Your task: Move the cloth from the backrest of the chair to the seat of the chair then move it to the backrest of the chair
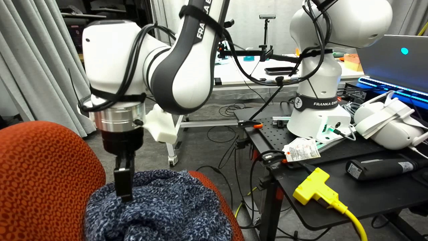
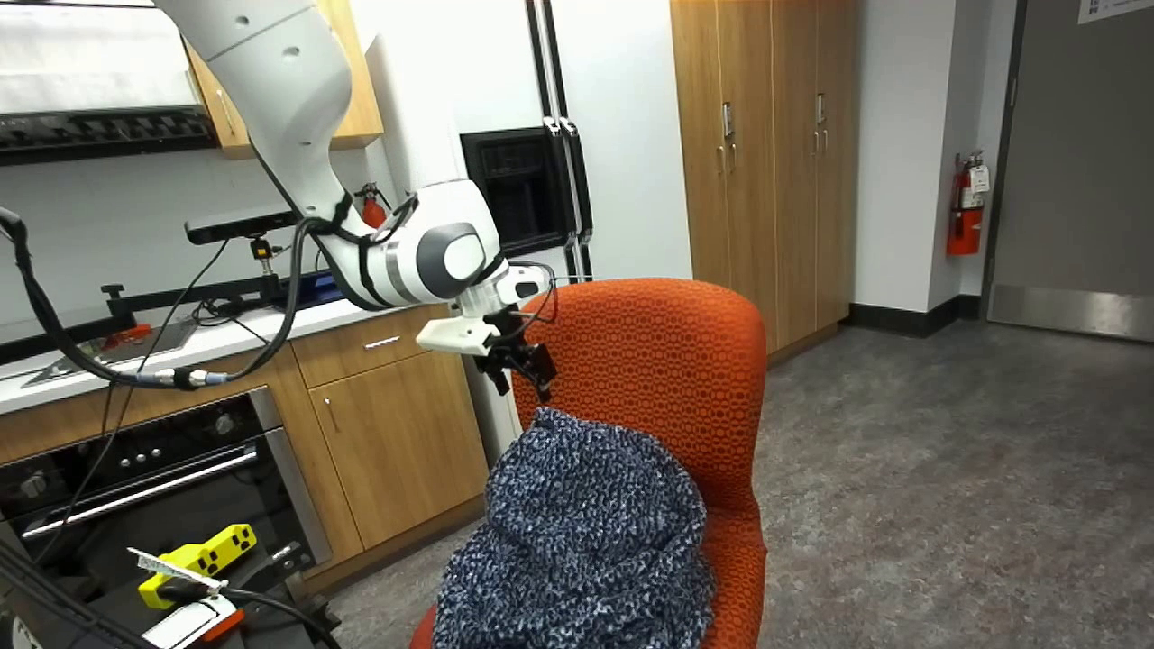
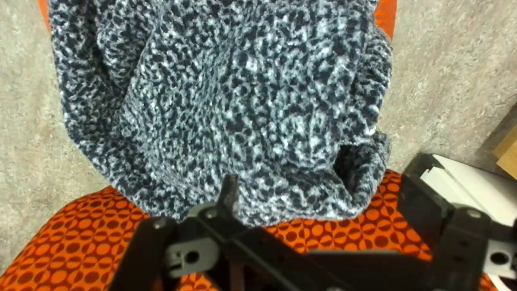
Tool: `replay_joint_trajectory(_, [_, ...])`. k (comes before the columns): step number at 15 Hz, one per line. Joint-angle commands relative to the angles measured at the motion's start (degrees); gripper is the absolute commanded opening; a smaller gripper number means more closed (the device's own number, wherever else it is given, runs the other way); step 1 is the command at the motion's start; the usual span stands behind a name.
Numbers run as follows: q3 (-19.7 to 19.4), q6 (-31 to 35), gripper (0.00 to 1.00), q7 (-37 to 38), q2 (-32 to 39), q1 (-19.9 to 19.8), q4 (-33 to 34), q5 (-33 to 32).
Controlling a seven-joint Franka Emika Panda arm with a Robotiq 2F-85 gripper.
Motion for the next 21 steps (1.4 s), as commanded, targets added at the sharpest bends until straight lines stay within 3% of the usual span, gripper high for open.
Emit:
replay_joint_trajectory(1, [-2.04,1.91,1.0,-0.85,8.21,2.57,5.33,0.02])
replay_joint_trajectory(10, [-2.36,0.2,0.99,-4.03,22.79,2.7,17.57,0.8])
replay_joint_trajectory(11, [-2.76,0.27,0.74,-4.3,23.85,2.75,18.69,0.7])
replay_joint_trajectory(13, [-3.03,0.42,0.72,-5.03,25.19,2.36,20.22,0.78])
replay_joint_trajectory(16, [-4.06,0.04,0.46,-4.66,24.14,2.94,19.63,0.76])
replay_joint_trajectory(21, [-4.51,-1.19,0.1,-2.95,16.19,4.17,13.45,1.22])
